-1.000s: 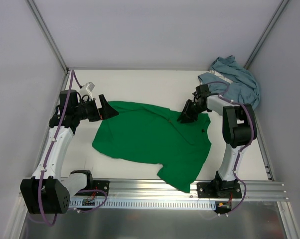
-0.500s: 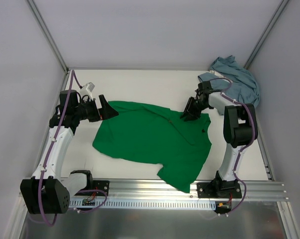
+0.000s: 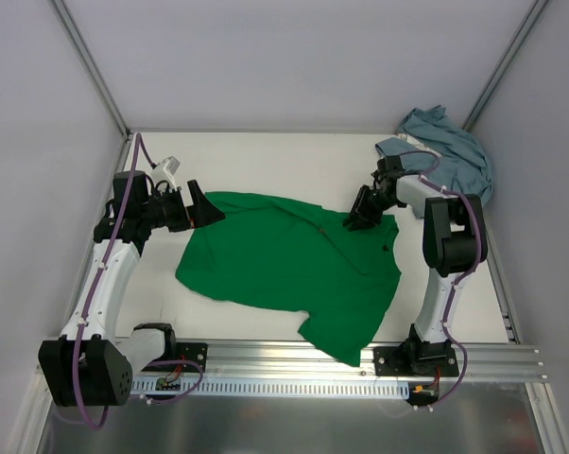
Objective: Fold and stack the t-shirts
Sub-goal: Fold the flattened tshirt in 1/3 of the way
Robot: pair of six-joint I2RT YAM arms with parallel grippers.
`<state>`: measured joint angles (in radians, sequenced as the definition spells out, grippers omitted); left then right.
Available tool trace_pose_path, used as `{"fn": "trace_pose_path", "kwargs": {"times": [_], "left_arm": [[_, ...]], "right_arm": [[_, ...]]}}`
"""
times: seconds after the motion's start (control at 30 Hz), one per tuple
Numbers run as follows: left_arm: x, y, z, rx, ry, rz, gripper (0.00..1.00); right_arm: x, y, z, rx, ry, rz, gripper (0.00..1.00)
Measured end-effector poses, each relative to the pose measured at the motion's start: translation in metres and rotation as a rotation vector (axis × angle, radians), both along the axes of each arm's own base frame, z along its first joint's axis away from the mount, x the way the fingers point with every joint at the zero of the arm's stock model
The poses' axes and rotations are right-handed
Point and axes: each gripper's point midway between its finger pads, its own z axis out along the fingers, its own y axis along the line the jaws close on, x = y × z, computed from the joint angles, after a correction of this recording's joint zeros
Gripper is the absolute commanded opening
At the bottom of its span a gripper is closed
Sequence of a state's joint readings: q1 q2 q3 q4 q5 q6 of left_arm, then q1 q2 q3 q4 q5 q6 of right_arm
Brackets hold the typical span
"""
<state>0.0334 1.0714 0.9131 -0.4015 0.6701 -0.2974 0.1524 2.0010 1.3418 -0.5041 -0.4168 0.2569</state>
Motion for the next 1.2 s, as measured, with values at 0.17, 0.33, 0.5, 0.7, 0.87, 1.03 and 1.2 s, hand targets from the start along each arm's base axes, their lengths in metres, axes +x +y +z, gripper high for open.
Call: {"fn": "trace_pose_path", "kwargs": {"times": [0.17, 0.33, 0.5, 0.7, 0.87, 1.03, 1.2], "left_arm": [[0.000, 0.000, 0.000, 0.000, 0.000, 0.000, 0.99], [0.000, 0.000, 0.000, 0.000, 0.000, 0.000, 0.99], [0.000, 0.000, -0.001, 0.000, 0.002, 0.000, 0.99], [0.000, 0.000, -0.001, 0.000, 0.002, 0.000, 0.99], [0.000, 0.000, -0.001, 0.000, 0.002, 0.000, 0.99], [0.000, 0.000, -0.001, 0.000, 0.002, 0.000, 0.99], [0.000, 0.000, -0.001, 0.000, 0.001, 0.000, 0.99]], "right_arm": [[0.003, 0.004, 0.001, 0.008, -0.003, 0.005, 0.30], [0.002, 0.011, 0.000, 0.010, -0.001, 0.015, 0.28], [0.001, 0.017, 0.000, 0.011, 0.001, 0.026, 0.27], [0.001, 0.022, 0.002, 0.013, -0.004, 0.034, 0.29], [-0.002, 0.028, 0.002, 0.013, -0.002, 0.047, 0.31], [-0.003, 0.031, 0.002, 0.014, 0.000, 0.052, 0.21], [-0.003, 0.032, 0.000, 0.017, 0.006, 0.048, 0.00]]}}
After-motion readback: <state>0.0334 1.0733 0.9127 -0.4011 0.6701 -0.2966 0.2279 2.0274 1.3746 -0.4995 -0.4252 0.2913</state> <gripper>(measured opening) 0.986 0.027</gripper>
